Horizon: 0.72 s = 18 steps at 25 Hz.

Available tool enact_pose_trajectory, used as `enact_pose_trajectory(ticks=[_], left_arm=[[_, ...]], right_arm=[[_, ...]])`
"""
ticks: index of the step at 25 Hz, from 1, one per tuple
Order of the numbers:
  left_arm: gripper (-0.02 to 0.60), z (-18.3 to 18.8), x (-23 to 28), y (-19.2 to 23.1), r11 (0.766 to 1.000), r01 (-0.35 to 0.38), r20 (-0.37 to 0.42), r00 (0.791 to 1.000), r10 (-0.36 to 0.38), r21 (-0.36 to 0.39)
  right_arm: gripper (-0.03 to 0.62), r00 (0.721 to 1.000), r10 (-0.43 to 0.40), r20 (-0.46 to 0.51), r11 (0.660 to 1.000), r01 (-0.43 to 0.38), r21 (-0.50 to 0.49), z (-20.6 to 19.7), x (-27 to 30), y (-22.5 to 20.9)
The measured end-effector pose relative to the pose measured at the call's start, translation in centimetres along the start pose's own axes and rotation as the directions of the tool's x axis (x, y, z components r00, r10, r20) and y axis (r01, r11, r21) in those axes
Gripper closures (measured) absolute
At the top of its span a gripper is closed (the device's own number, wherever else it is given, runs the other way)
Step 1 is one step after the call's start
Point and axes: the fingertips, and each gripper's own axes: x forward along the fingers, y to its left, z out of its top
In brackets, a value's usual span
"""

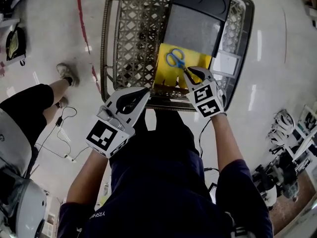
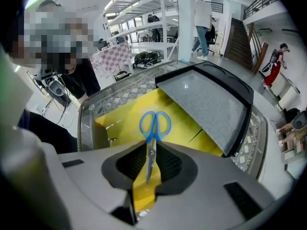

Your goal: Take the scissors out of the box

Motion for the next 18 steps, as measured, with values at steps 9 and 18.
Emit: enact_pose_trajectory(ticks=[9,18], left_arm=[[0.558,-0.3,-0.3,0.6,1.000,0.012,0.005,1.000,-0.012,-0.009],[0.557,-0.2,-0.7,1.2,1.000,0.013,0.006,1.000,-0.013,-0.012]], right_arm=[[0.480,0.991,0.022,-0.131,0.999,-0.026,-0.028,-0.9,2.1,0.4],[0.480,0.965,-0.008,-0.261,0.998,-0.007,-0.060,-2.6,3.6,0.1]])
